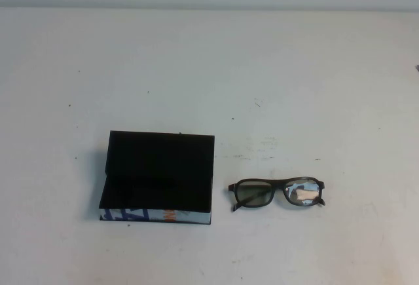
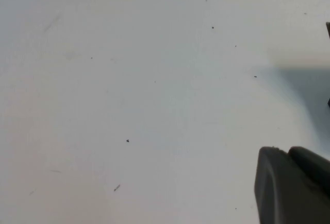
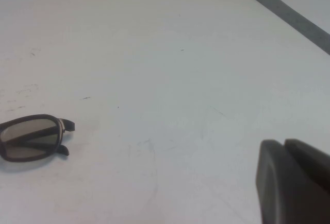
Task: Return glasses to glasses case
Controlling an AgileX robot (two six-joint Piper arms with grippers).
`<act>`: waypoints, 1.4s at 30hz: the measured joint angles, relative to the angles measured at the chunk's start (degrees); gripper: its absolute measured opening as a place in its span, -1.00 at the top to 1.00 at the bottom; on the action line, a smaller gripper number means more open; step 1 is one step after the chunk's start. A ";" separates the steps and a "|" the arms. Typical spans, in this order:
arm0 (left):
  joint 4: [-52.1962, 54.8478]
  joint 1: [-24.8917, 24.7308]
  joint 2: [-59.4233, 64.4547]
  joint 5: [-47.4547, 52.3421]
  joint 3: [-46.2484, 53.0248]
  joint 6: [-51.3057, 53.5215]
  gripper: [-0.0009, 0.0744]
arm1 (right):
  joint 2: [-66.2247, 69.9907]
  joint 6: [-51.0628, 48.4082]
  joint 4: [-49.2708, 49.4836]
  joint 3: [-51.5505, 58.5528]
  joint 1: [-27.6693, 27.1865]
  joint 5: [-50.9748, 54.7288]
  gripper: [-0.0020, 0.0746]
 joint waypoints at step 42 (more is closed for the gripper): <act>0.00 0.00 0.00 0.00 0.00 0.00 0.98 | 0.00 0.00 13.78 0.00 0.00 -3.17 0.98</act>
